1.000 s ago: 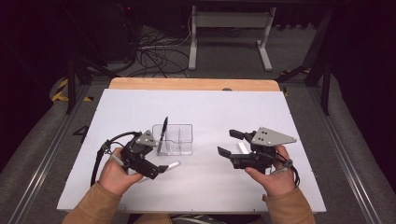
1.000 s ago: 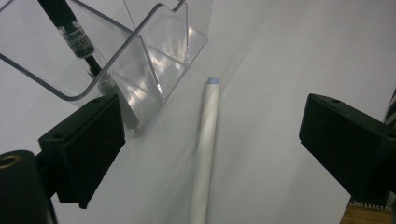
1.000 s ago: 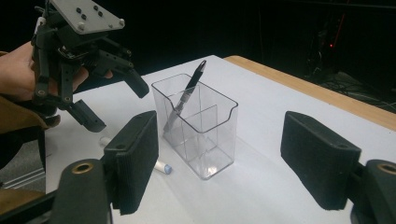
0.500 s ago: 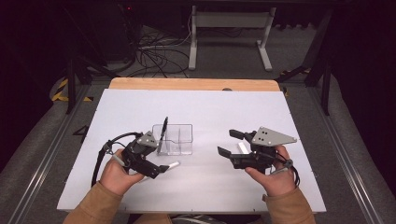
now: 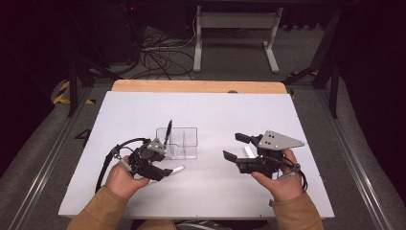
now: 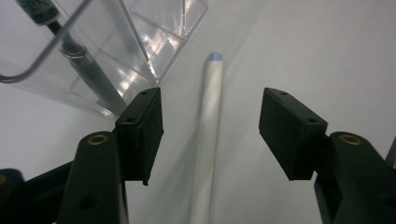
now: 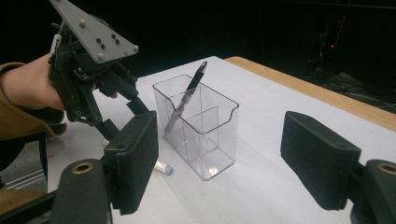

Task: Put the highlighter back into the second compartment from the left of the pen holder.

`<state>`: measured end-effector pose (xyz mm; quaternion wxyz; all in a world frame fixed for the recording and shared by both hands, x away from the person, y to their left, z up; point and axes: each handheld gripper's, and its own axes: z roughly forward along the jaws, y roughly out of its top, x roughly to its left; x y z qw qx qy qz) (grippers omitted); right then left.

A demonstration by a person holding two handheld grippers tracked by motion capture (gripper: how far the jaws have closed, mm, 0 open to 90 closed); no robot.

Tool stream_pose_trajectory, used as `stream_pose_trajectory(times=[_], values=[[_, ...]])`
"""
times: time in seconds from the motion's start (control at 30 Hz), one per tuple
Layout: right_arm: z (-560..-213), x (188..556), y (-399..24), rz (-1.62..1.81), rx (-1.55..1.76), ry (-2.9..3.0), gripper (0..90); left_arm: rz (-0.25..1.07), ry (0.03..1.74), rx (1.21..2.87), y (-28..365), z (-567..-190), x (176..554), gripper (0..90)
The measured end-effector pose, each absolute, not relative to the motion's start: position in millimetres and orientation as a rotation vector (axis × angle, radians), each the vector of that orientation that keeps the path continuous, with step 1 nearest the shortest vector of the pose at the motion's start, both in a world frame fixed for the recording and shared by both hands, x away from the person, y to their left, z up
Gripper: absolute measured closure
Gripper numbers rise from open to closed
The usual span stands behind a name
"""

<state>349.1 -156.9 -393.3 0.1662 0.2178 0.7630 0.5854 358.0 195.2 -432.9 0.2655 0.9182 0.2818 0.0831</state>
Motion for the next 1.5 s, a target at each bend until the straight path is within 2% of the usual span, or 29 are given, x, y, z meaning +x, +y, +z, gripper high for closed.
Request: stream_pose_trajectory(times=[0.23,0.47,1.0,1.5], values=[[-393.8,349.4,-156.5,1.667,0.619,2.177,28.4,0.167,0.749,2.531,189.3,-442.1,362.4,49.3],[-394.1,349.3,-156.0,1.665,0.619,2.181,28.4,0.180,0.755,2.592,183.0,-450.3,364.7,55.4],[-395.2,349.3,-154.2,1.653,0.615,2.197,28.2,0.190,0.735,2.730,174.5,-463.1,366.0,76.2],[-395.9,349.3,-153.1,1.646,0.612,2.204,28.2,0.203,0.719,2.758,171.3,-463.6,365.8,78.4]])
